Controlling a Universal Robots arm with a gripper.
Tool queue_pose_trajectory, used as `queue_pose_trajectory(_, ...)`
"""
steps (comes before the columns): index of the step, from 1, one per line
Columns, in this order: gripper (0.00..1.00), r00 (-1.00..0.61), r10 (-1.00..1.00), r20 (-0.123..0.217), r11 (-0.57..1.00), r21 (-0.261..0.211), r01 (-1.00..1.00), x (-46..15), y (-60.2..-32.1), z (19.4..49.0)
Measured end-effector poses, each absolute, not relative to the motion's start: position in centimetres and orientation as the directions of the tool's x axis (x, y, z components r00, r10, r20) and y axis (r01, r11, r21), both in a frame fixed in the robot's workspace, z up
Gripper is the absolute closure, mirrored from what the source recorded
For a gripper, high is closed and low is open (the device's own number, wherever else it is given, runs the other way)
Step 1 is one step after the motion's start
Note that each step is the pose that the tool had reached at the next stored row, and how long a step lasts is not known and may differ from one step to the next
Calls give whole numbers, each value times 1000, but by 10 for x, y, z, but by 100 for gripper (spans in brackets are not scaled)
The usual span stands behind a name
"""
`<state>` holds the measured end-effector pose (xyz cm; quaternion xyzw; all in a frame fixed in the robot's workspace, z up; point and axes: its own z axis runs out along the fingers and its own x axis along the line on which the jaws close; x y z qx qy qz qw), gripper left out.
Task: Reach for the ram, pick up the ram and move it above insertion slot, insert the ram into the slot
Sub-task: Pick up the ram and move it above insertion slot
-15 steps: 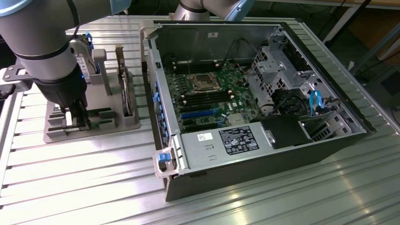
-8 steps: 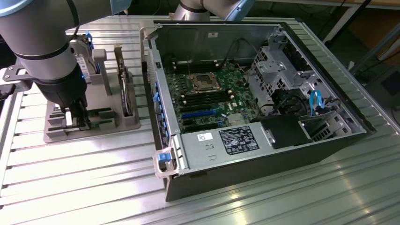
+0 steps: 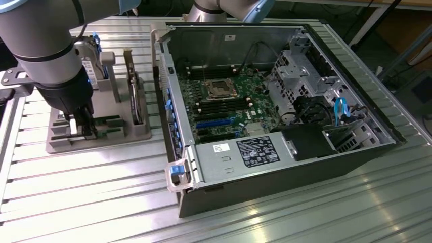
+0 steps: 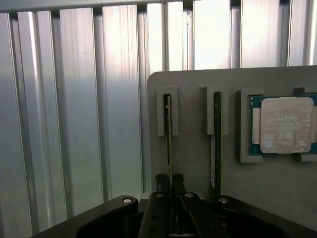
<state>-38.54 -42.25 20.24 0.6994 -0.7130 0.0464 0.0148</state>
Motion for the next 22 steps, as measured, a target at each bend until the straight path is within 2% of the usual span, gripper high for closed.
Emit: queue_pose_trajectory(22,86,-21,-996,86,17,-46,-999,-385,-422,195)
